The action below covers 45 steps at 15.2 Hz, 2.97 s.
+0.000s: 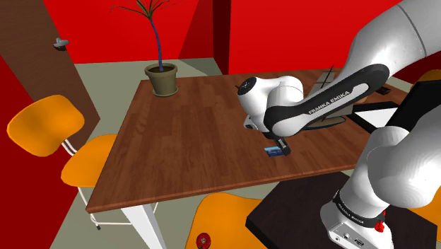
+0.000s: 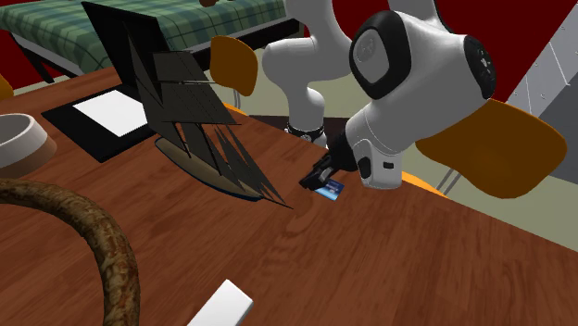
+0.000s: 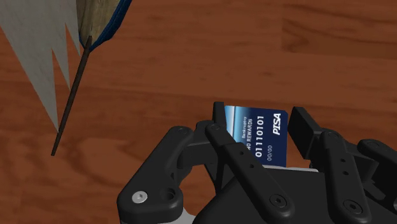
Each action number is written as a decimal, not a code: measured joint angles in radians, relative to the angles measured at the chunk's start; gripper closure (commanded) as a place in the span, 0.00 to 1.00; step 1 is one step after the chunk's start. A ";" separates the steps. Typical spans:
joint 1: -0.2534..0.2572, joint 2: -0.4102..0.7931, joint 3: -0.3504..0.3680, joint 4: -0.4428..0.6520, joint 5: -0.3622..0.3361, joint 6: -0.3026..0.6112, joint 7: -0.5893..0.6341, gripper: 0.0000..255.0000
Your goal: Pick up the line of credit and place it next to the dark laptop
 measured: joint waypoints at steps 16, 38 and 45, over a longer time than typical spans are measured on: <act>0.005 -0.070 0.000 0.039 0.016 -0.102 -0.039 1.00; 0.010 -0.187 0.006 0.244 0.033 -0.407 -0.143 1.00; 0.007 -0.196 0.009 0.335 0.030 -0.501 -0.175 1.00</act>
